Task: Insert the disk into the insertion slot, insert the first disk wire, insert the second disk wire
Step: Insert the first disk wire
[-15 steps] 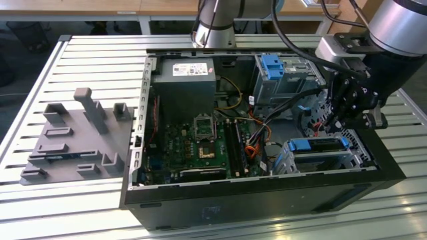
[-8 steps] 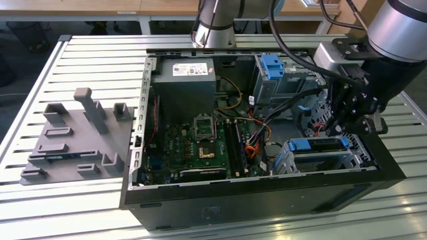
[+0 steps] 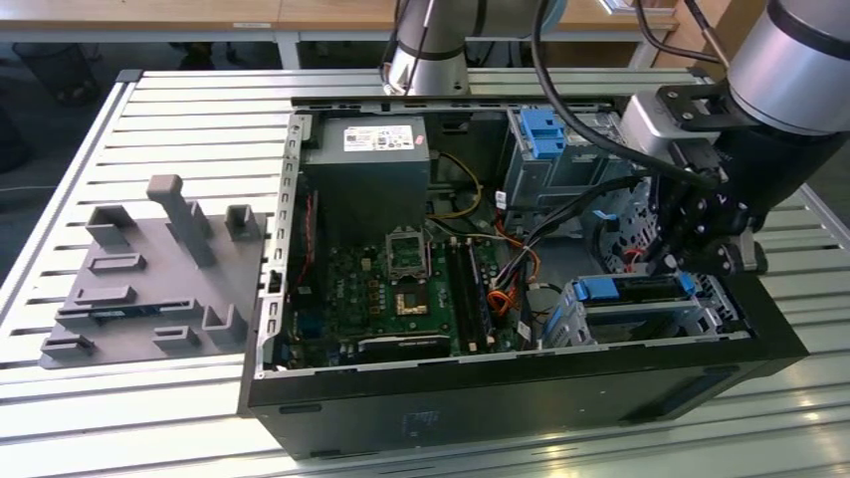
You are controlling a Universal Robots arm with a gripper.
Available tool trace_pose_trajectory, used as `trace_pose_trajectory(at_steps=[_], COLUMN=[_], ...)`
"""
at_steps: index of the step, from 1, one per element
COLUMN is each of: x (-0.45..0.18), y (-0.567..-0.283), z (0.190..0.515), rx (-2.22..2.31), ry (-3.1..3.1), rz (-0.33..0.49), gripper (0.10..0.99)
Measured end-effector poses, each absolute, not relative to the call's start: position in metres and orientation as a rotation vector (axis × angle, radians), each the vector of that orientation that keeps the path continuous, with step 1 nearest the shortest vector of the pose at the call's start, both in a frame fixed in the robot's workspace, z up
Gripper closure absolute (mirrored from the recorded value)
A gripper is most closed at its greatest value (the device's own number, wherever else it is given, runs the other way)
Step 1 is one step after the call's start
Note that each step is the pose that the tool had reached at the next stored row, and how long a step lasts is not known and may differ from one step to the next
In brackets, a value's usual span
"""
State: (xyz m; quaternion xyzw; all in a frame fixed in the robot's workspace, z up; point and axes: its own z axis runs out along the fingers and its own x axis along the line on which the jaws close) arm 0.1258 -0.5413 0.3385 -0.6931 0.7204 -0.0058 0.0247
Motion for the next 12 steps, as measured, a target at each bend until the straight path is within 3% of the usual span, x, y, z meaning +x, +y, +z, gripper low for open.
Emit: trace_pose_trajectory(at_steps=[12], x=[0.125], y=[-0.5439], z=[0.333], rx=[-2.142], ry=[2.226], rz=[-0.022], gripper=[0.914])
